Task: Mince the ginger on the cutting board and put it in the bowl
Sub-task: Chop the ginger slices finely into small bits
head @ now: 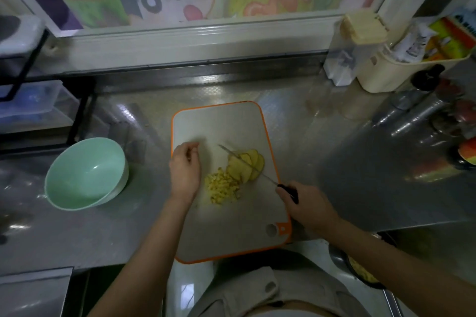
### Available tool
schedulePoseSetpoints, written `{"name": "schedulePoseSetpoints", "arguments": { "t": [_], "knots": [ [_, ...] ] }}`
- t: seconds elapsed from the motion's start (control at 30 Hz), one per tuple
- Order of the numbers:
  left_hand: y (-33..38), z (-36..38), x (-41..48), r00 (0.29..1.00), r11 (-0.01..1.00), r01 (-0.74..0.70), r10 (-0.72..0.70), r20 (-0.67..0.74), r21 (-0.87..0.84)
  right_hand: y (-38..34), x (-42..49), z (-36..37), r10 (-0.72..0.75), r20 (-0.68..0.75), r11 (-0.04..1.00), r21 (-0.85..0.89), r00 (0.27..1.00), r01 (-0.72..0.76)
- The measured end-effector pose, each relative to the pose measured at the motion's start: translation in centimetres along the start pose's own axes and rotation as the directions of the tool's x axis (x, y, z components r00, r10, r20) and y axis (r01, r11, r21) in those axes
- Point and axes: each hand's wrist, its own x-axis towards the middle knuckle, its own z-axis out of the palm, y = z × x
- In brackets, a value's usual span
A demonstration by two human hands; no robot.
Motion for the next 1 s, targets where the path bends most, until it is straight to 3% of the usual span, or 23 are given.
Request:
{"name": "schedulePoseSetpoints", "arguments": {
  "t": [0.1, 0.23, 0.4, 0.7, 0.87, 1.0],
  "knots": [
    [0.1, 1.7, -0.1, 0.988, 0.998, 0.020, -0.029, 0.150, 0.067, 0.0, 0.2, 0.1, 0.094, -0.016, 0.984, 0.152, 0.995, -0.090],
    [1.7, 4.9, -0.6, 0.905, 0.935, -0.034, -0.121, 0.408, 0.353, -0.3, 0.8, 0.4, 0.177, -0.023, 0.964, 0.205, 0.984, -0.169],
    [3.1, 7.5, -0.6, 0.849, 0.876, -0.043, -0.222, 0.480, 0.481, -1.0, 1.1, 0.5, 0.193, -0.024, 0.956, 0.229, 0.981, -0.182],
    [3.2, 7.7, 0.2, 0.840, 0.955, 0.137, -0.253, 0.480, 0.263, -0.9, 2.0, 1.2, 0.211, -0.017, 0.934, 0.300, 0.977, -0.196],
    [2.7, 7.3, 0.0, 0.876, 0.980, 0.160, -0.197, 0.439, 0.121, -0.8, 2.4, 1.1, 0.226, -0.009, 0.927, 0.309, 0.974, -0.213],
    [2.0, 6.7, -0.1, 0.916, 0.995, 0.085, -0.102, 0.387, 0.061, -0.7, 2.8, 1.0, 0.252, -0.004, 0.915, 0.327, 0.968, -0.237]
  ]
}}
